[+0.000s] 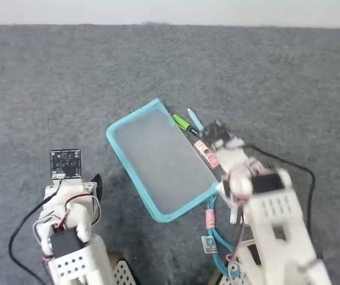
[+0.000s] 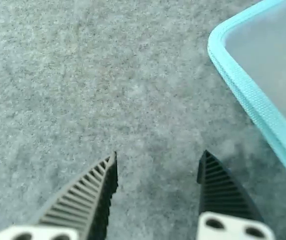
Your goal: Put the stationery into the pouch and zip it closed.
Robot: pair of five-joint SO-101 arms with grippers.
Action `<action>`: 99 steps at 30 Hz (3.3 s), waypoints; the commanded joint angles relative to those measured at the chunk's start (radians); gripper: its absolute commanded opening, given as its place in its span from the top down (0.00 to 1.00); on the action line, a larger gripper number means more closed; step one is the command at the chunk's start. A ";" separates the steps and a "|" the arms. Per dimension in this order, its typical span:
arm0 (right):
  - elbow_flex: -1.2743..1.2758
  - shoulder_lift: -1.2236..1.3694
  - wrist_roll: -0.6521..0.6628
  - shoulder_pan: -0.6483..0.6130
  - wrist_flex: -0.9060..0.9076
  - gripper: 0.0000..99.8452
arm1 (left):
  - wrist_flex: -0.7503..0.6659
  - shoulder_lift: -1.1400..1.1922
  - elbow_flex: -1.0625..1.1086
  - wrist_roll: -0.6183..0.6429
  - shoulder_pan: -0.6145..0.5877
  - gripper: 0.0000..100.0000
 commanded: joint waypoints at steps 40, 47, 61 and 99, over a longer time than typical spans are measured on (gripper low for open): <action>-0.459 0.595 -0.282 -0.343 -0.016 0.93 | -0.029 -0.025 -0.007 -0.012 -0.005 0.75; -0.377 0.578 -0.219 -0.417 -0.021 0.85 | -0.031 -0.025 -0.007 -0.014 -0.005 0.75; -0.095 0.394 -0.204 -0.325 -0.251 0.85 | -0.029 -0.025 -0.007 -0.015 -0.005 0.75; -0.049 0.363 -0.324 -0.166 -0.185 0.77 | -0.029 -0.023 -0.007 -0.012 -0.003 0.75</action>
